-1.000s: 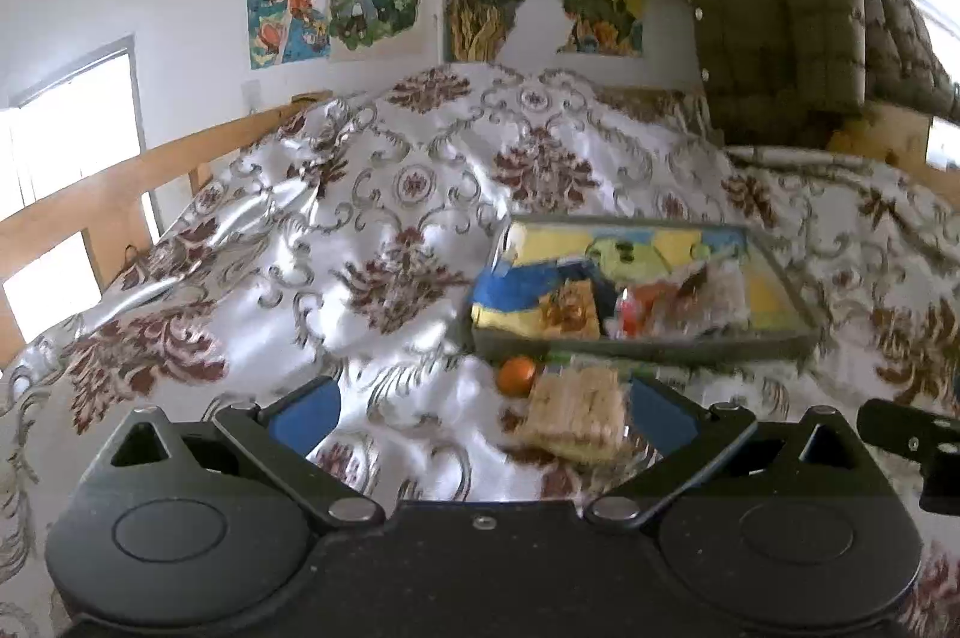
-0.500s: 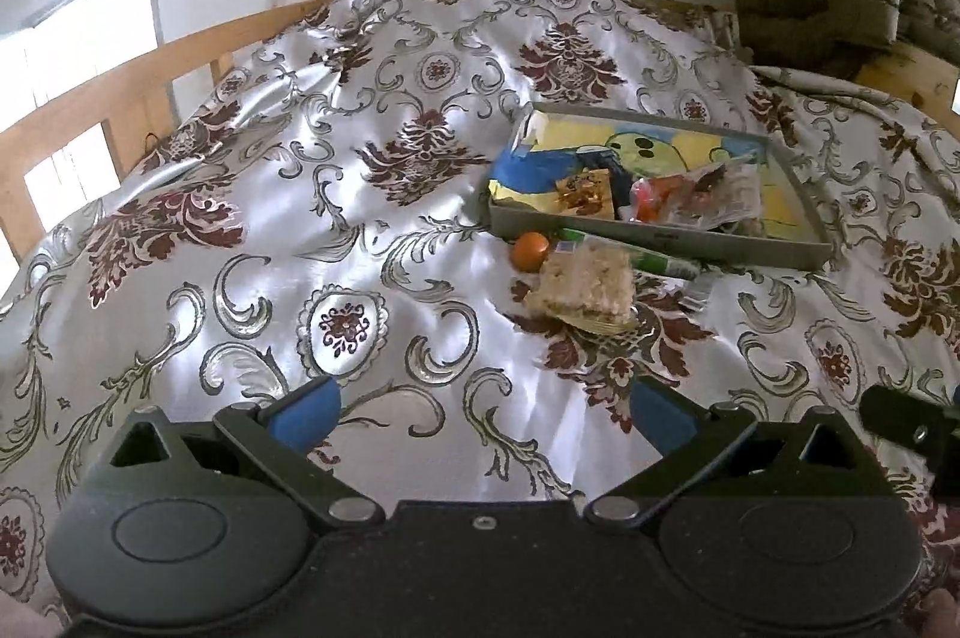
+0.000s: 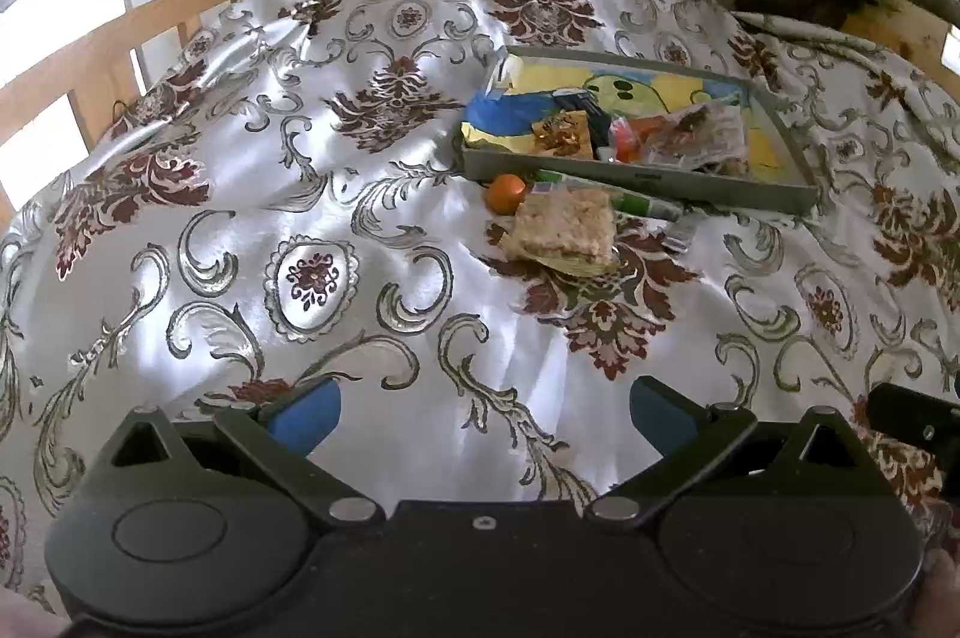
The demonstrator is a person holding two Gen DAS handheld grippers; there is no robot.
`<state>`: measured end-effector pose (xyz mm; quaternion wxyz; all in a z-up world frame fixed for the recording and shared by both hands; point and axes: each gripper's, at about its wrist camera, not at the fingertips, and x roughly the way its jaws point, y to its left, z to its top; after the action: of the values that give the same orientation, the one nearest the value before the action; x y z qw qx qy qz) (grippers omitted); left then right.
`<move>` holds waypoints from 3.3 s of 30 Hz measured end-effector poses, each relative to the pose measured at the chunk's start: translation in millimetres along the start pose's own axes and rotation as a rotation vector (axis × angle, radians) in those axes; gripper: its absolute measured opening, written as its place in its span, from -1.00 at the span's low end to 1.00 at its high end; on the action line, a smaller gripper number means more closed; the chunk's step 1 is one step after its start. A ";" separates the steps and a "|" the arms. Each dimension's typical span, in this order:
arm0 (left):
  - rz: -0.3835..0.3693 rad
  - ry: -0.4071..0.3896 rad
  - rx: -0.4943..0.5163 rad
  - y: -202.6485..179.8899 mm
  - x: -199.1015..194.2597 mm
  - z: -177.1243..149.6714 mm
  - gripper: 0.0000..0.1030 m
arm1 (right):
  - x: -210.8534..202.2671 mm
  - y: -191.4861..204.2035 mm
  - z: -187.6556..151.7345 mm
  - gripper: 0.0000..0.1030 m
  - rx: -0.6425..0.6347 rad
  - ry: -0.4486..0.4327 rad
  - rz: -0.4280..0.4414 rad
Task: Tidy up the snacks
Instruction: 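Raise both open tools out of the tray and back from it, then lower the open left tool over the puffed-rice bar in its clear bag, then grasp the puffed-rice bar with the left tool while the right tool grasps the thin clear strip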
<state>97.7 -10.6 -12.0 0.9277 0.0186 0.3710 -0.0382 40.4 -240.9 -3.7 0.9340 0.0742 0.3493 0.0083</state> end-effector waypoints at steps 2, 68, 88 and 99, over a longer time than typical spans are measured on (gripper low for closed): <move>-0.005 0.015 -0.018 0.9 2.9 1.7 0.99 | 2.1 -5.5 6.4 1.00 -0.001 0.011 0.008; -0.263 -0.041 0.057 -1.8 202.3 91.0 0.99 | 195.0 -10.8 90.8 0.80 -0.061 0.042 0.052; -0.362 0.068 0.010 2.3 212.0 88.3 0.99 | 221.2 -6.4 93.5 -0.20 0.071 0.152 0.149; -0.331 0.055 0.084 -9.7 210.9 82.2 0.98 | 219.0 -8.8 91.2 -0.40 0.075 0.175 0.147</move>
<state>305.6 -37.5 -98.1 0.8966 -0.0030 0.3924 -0.2054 265.3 -246.9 -79.7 0.8934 0.1337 0.4230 0.0701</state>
